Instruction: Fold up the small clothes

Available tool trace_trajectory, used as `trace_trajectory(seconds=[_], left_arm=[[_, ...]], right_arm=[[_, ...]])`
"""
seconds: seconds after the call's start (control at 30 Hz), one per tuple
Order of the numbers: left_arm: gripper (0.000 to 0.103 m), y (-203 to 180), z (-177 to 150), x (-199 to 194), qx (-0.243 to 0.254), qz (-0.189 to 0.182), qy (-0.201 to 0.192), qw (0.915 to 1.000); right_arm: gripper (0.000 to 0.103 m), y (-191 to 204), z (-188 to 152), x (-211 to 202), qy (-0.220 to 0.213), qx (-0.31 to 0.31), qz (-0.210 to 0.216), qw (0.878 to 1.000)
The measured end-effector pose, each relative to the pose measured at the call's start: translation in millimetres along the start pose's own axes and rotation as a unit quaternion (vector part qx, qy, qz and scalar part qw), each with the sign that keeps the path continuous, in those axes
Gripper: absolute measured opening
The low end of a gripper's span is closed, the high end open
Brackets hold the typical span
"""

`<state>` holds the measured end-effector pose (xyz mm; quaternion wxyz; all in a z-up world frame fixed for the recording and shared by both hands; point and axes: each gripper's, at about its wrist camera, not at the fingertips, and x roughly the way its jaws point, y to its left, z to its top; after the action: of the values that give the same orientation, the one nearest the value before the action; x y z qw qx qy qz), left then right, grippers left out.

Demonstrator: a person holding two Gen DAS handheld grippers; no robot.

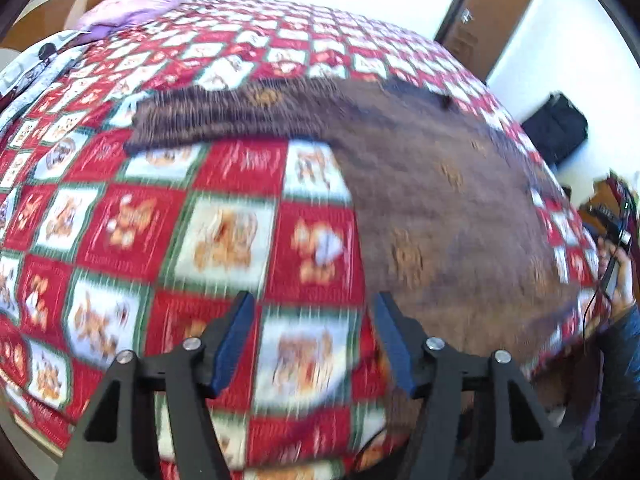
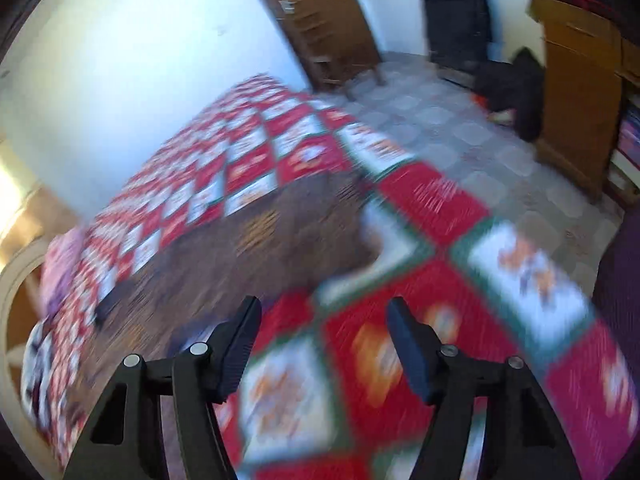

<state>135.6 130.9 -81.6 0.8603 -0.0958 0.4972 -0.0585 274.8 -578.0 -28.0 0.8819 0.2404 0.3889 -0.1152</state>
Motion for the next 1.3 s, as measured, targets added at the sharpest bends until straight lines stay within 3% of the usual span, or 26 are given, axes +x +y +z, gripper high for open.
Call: trace_trajectory(seconds=[0.07,0.2,0.23,0.27,0.3,0.37,0.63,0.93,1.1,1.17,1.3], left_arm=[[0.074,-4,9,12,-0.002,0.010,-0.009,0.9999],[0.078,-13,25,39,0.010,0.045,-0.015,0.9988],[0.078,-13,30,48,0.011,0.040,-0.007,0.9991],[0.078,-13,34,55,0.010,0.036,0.000,0.9993],[0.078,-14,39,63,0.007,0.035,0.008,0.9993],[0.078,-20,47,75,0.010,0.031,0.015,0.9994],[0.078,-49,73,80,0.044,0.003,-0.007,0.9990],[0.078,-72,96,79,0.073,-0.019,-0.018,0.9970],[0.078,-82,104,78,0.090,-0.026,-0.026,0.9953],[0.078,-85,106,80,0.094,-0.028,-0.026,0.9948],[0.078,-92,110,92,0.096,-0.041,-0.009,0.9945]], right_arm=[[0.066,-8,16,20,0.005,0.021,-0.019,1.000],[0.066,-8,28,42,0.010,0.009,-0.028,1.000],[0.061,-1,31,49,0.019,-0.007,-0.018,1.000],[0.034,5,31,52,0.023,-0.018,-0.010,1.000],[0.021,14,31,57,0.030,-0.038,-0.014,0.999],[0.012,31,28,59,0.030,-0.073,-0.038,0.996],[0.011,107,25,36,-0.008,-0.161,-0.017,0.987],[0.010,253,-23,34,-0.005,-0.312,0.040,0.949],[0.007,317,-79,53,0.026,-0.382,0.075,0.921],[0.007,332,-103,69,0.065,-0.398,0.097,0.910],[0.008,329,-135,84,0.135,-0.404,0.135,0.894]])
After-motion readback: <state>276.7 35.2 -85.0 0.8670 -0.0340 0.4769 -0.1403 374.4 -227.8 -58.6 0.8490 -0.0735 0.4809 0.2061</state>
